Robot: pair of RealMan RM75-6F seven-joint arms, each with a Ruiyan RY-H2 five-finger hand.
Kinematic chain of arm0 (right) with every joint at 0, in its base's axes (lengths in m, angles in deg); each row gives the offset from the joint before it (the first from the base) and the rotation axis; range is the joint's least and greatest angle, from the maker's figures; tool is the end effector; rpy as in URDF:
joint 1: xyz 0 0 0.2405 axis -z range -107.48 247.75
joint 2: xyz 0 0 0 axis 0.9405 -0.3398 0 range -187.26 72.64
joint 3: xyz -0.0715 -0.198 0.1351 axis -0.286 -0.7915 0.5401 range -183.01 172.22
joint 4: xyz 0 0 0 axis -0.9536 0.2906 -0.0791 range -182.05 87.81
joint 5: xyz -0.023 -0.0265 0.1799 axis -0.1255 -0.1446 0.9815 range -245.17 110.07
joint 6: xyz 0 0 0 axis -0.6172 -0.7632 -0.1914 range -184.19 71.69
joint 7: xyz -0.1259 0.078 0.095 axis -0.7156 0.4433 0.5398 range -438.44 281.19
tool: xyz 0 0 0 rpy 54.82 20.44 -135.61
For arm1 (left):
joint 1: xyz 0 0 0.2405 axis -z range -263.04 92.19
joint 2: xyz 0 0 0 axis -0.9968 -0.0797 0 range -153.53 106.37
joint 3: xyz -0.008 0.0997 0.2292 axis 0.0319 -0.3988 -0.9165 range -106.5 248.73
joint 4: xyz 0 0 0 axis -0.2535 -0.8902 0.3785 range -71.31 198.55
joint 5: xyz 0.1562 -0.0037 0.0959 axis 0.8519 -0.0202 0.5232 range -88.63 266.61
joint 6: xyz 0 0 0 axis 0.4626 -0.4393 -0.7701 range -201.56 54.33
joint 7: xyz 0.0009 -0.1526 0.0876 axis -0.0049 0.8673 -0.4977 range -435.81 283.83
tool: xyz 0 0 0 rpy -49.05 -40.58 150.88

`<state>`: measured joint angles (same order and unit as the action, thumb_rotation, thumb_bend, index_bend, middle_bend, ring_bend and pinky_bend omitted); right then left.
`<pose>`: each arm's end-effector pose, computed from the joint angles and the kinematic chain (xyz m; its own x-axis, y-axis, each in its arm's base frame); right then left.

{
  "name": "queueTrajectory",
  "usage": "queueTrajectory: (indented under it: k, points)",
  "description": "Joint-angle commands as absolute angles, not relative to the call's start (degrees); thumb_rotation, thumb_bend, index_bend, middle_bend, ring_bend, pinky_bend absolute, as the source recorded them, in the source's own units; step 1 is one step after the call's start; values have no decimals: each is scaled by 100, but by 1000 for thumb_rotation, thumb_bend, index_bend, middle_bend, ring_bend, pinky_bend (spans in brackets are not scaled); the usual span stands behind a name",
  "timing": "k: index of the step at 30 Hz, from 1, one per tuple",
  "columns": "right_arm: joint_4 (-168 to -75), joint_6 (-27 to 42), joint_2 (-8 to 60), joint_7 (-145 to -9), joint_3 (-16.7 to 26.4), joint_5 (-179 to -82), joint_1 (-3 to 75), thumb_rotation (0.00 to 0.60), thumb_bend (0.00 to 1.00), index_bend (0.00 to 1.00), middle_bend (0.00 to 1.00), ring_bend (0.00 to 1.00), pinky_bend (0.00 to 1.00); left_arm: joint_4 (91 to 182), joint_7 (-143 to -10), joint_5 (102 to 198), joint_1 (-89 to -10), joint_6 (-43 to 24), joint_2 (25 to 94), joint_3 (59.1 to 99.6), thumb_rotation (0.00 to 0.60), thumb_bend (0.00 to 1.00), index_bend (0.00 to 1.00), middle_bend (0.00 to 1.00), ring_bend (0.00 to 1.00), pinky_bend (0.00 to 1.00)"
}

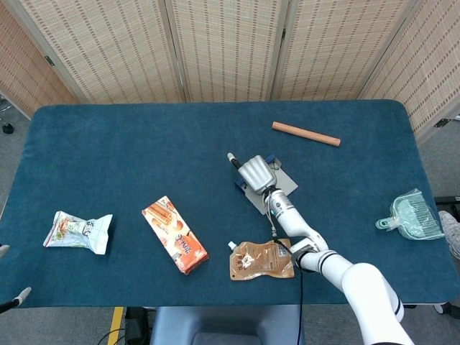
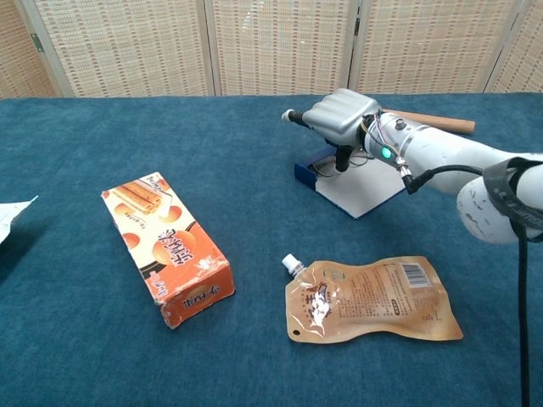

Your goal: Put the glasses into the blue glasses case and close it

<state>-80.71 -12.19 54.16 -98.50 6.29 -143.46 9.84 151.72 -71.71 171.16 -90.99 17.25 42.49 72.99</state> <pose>-0.0935 -0.4584 -0.0627 0.8150 0.0611 0.5763 -0.4829 -0.4780 0.7337 -0.3425 0.1476 0.1950 0.3731 -0.0216 0.9275 0.9063 0.2222 -0.3594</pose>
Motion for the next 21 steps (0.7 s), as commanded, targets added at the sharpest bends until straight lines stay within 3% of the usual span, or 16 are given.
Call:
queueTrajectory:
  k: [1, 8, 11, 16, 21]
  points:
    - [-8653, -807, 5020, -9599, 439, -14579, 1289, 600, 194, 0, 953, 1000, 1000, 15158, -7154, 17135, -9092, 1731, 4259, 7306, 600, 187, 174, 146, 97, 264]
    - [-9927, -113, 4133, -9526, 113, -14817, 1968, 600, 194, 6, 954, 1000, 1000, 15206, -7190, 17250, -9027, 1730, 4271, 7316, 600, 187, 174, 147, 97, 264]
    - [-10211, 94, 3931, -9430, 25, -14849, 2209, 600, 170, 67, 953, 1000, 1000, 15242, -7222, 17280, -8994, 1714, 4272, 7323, 600, 187, 174, 146, 97, 264]
    - [-10285, 448, 3928, -9169, -30, -14832, 2581, 600, 142, 146, 946, 1000, 1000, 15308, -7285, 17365, -8946, 1701, 4286, 7310, 600, 187, 175, 146, 97, 264]
    - [-9984, 364, 4110, -9015, -79, -14787, 2715, 600, 153, 180, 946, 1000, 1000, 15347, -7338, 17415, -8914, 1693, 4290, 7299, 600, 187, 175, 147, 97, 264]
